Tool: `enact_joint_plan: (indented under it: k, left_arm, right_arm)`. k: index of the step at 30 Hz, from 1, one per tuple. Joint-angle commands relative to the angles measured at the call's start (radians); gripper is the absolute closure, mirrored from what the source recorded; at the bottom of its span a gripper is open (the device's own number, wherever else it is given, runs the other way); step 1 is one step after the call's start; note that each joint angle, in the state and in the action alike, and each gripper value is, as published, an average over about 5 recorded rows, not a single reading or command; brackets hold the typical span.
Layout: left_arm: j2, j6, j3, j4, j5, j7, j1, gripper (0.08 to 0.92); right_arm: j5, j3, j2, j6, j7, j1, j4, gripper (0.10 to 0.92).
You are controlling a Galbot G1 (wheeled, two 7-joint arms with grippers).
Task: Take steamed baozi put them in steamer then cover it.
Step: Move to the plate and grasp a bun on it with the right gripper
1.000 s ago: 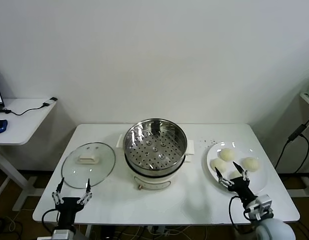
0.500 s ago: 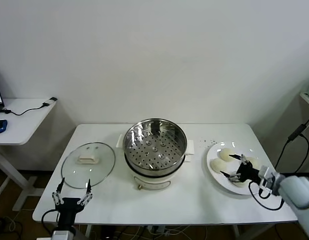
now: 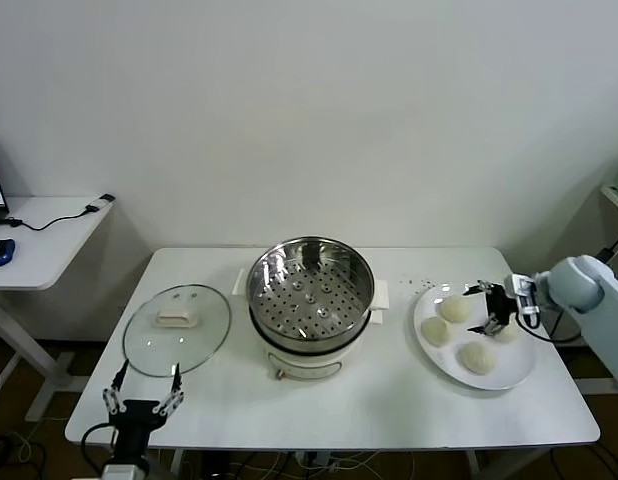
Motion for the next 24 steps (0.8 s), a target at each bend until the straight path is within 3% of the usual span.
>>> enact_joint_plan:
  k: [1,13,24]
  left_arm:
    - [-0.001,0.001,-0.002,0.001,-0.002,0.003,0.005,0.177]
    - [-0.005,-0.007,0.002,0.016,-0.009,0.015,0.020,0.177]
    - [-0.002,-0.028,-0.001,0.028,-0.030,0.032,0.028,0.177]
  right_arm:
    - [-0.056,-0.267,0.082,0.034,-0.100,0.256,-0.209,0.203]
    - [-0.215,-0.144,0.281,0.088,-0.073,0.214,-0.449,0.203]
    - [-0.299,-0.067,0.391,0.117,-0.052,0.194,-0.569,0.203]
